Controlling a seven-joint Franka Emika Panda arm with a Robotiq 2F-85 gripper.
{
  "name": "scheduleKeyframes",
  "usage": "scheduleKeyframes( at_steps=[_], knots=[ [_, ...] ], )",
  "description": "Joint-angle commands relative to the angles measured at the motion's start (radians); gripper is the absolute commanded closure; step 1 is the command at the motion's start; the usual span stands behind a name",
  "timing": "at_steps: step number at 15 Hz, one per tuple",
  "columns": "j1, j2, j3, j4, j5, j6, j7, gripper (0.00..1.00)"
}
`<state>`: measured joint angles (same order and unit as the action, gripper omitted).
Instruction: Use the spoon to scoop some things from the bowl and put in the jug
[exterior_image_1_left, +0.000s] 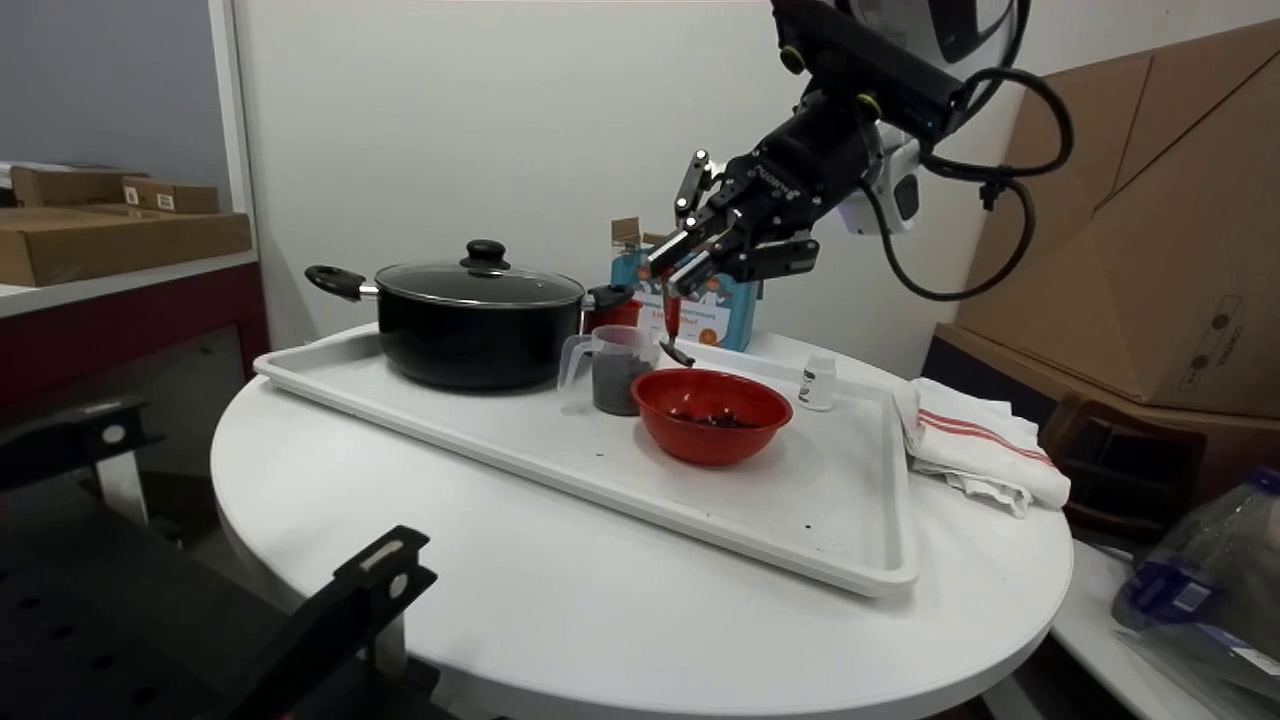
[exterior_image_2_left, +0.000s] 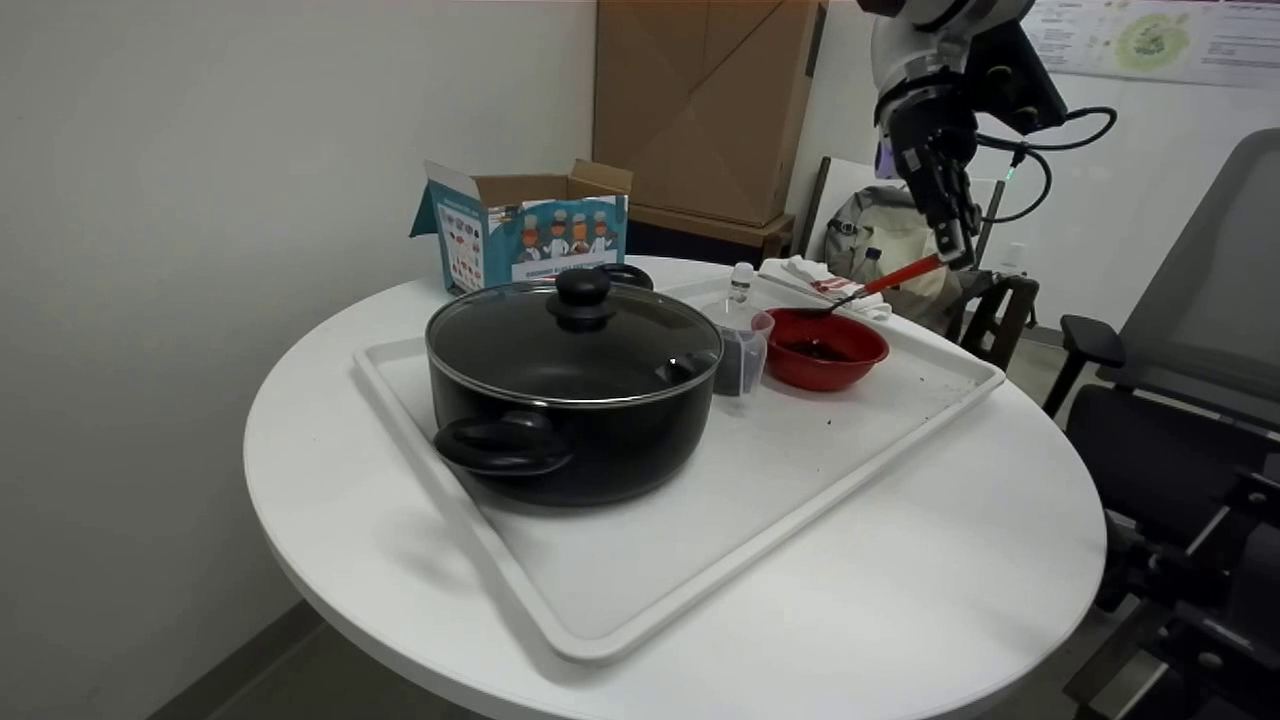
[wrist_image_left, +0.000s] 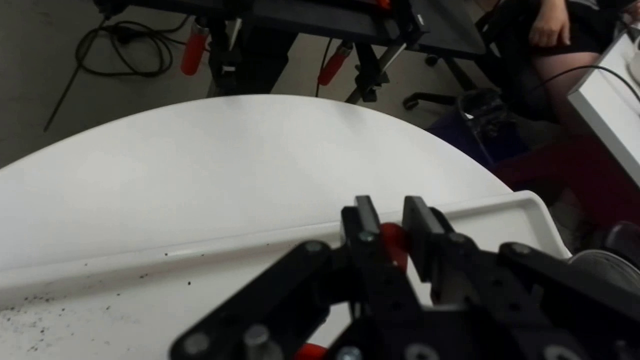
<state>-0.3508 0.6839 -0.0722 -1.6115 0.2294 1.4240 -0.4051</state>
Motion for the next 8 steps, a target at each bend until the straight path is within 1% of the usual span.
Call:
scheduleKeyframes(
  at_steps=[1, 4, 8],
  knots=[
    [-0.042, 0.088, -0.001, 0.119, 0.086, -0.102, 0.050, 0.95],
    [-0.074, 0.132, -0.004, 0.165, 0.145, -0.152, 0.086, 0.95],
    [-0.109, 0.191, 0.001, 0.219, 0.223, -0.251, 0.124, 0.95]
  ],
)
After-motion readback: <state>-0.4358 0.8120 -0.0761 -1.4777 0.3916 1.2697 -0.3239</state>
